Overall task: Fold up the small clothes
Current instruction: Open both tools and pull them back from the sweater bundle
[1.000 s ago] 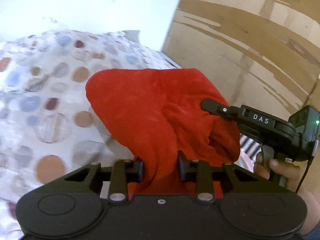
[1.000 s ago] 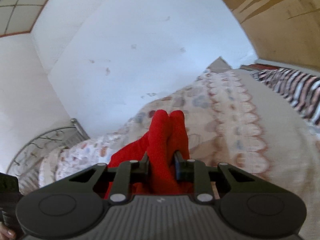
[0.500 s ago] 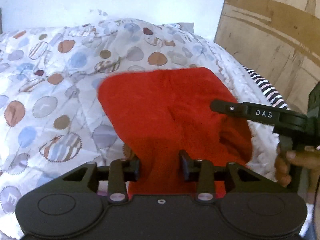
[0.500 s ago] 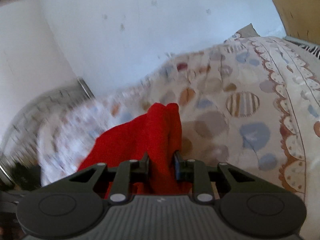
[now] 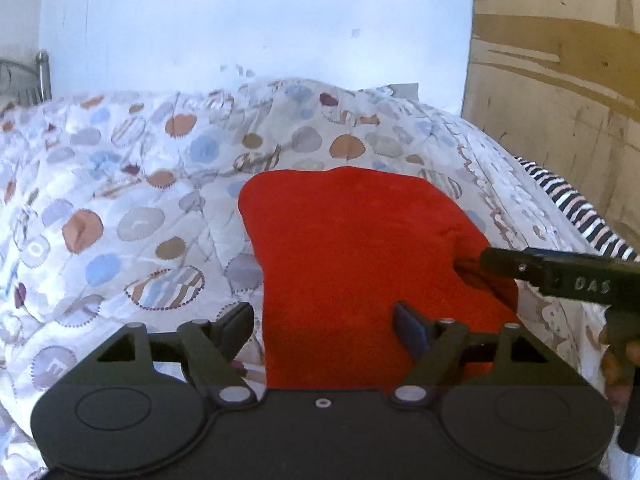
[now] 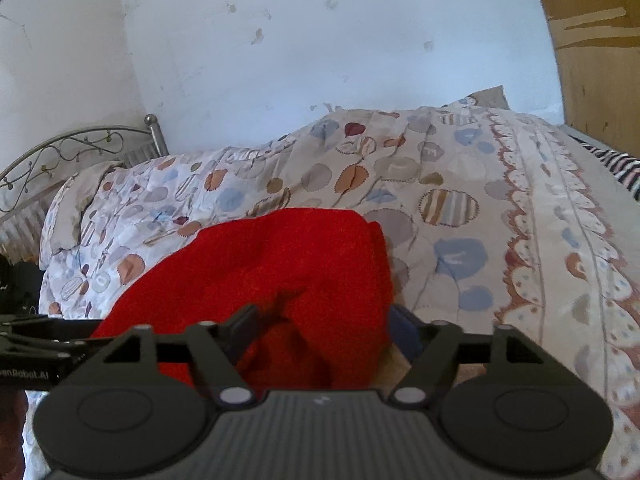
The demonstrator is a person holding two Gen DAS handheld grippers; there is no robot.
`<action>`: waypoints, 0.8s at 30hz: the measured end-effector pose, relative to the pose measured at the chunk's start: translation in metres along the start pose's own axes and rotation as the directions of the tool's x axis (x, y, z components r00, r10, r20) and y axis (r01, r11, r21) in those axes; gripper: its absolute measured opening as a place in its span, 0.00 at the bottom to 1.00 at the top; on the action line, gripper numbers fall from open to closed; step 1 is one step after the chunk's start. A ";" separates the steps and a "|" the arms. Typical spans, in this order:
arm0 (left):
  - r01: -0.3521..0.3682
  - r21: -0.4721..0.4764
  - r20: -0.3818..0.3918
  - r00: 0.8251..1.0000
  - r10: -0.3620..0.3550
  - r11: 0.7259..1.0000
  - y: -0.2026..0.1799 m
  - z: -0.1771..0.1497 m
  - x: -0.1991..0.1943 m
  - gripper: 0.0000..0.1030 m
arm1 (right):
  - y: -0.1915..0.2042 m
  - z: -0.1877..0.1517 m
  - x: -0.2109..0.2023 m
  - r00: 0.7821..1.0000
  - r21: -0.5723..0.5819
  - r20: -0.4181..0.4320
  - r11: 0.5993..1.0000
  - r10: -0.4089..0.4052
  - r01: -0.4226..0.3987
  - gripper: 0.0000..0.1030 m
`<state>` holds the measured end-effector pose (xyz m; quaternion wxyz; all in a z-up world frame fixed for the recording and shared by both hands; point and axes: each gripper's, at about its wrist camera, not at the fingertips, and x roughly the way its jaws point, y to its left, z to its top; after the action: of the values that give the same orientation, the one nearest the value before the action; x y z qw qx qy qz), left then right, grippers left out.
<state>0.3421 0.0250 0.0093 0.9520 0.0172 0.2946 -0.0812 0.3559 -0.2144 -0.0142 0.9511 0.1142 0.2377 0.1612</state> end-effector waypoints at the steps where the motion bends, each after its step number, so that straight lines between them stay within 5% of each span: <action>1: -0.011 0.017 0.008 1.000 0.011 1.000 -0.005 -0.003 -0.002 0.76 | -0.001 -0.002 -0.006 1.000 0.012 0.009 1.000 -0.005 0.005 0.84; 7: -0.040 0.023 0.036 0.999 0.039 0.999 -0.015 -0.021 -0.001 0.76 | -0.008 -0.007 -0.041 0.995 0.043 0.072 0.997 -0.073 0.070 1.00; 24: -0.080 -0.112 0.053 0.995 0.087 0.990 -0.010 -0.004 -0.052 0.97 | 0.010 -0.006 -0.118 0.972 0.005 0.208 0.994 -0.109 0.111 1.00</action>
<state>0.2961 0.0225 0.0354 0.9622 -0.0253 0.2699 -0.0255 0.2521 -0.2470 0.0322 0.9785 0.1138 0.1425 0.0962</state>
